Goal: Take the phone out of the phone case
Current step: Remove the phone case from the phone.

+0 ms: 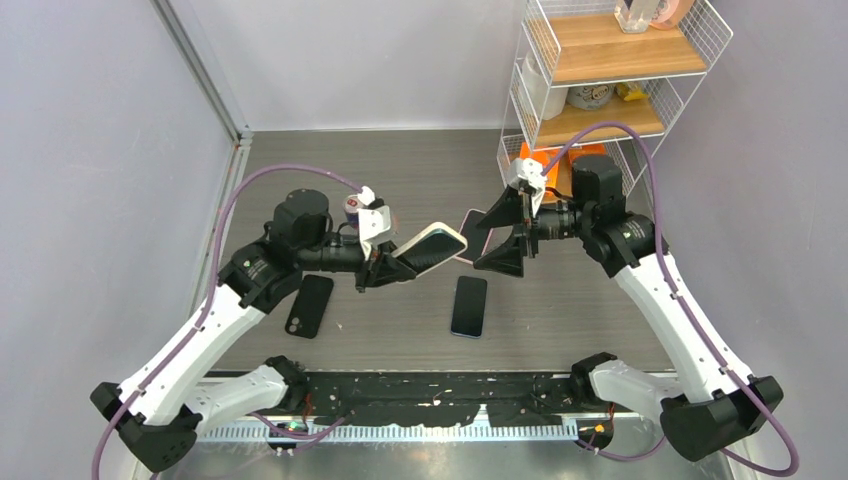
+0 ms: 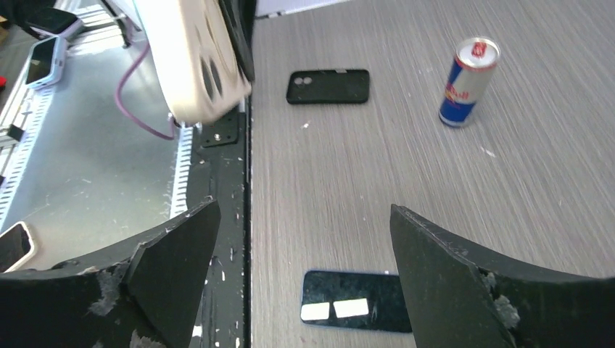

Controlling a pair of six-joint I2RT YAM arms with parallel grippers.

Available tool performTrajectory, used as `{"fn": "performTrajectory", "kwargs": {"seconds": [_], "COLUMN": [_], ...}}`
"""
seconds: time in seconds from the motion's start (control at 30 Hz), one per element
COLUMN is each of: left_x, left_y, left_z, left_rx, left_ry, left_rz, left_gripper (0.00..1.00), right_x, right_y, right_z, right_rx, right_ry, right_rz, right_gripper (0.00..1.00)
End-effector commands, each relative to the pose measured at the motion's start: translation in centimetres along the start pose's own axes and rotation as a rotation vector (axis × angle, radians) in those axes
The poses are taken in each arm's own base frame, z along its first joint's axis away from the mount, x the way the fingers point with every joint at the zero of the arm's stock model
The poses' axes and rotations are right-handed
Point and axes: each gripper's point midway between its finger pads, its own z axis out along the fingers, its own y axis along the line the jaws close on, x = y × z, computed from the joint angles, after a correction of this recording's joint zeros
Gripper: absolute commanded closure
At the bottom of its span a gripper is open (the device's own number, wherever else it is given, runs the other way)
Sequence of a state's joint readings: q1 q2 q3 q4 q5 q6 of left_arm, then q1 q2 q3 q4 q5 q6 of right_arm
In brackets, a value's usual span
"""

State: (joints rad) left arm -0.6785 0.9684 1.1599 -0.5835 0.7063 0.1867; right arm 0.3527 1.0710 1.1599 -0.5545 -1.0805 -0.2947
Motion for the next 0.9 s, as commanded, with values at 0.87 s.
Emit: {"fn": "performTrajectory", "kwargs": {"seconds": [0.87], "left_x": [-2.2], "left_y": [-1.6], "left_z": [1.8], "left_rx": [0.181], "left_ry": [-0.155], "left_rz": [-0.021], "left_gripper": [1.0], "right_x": [-4.6], "right_y": [5.4], "right_z": [1.0], "right_rx": [-0.231], "right_ry": [-0.113], "right_rz": [-0.04], "right_gripper": [0.36]}}
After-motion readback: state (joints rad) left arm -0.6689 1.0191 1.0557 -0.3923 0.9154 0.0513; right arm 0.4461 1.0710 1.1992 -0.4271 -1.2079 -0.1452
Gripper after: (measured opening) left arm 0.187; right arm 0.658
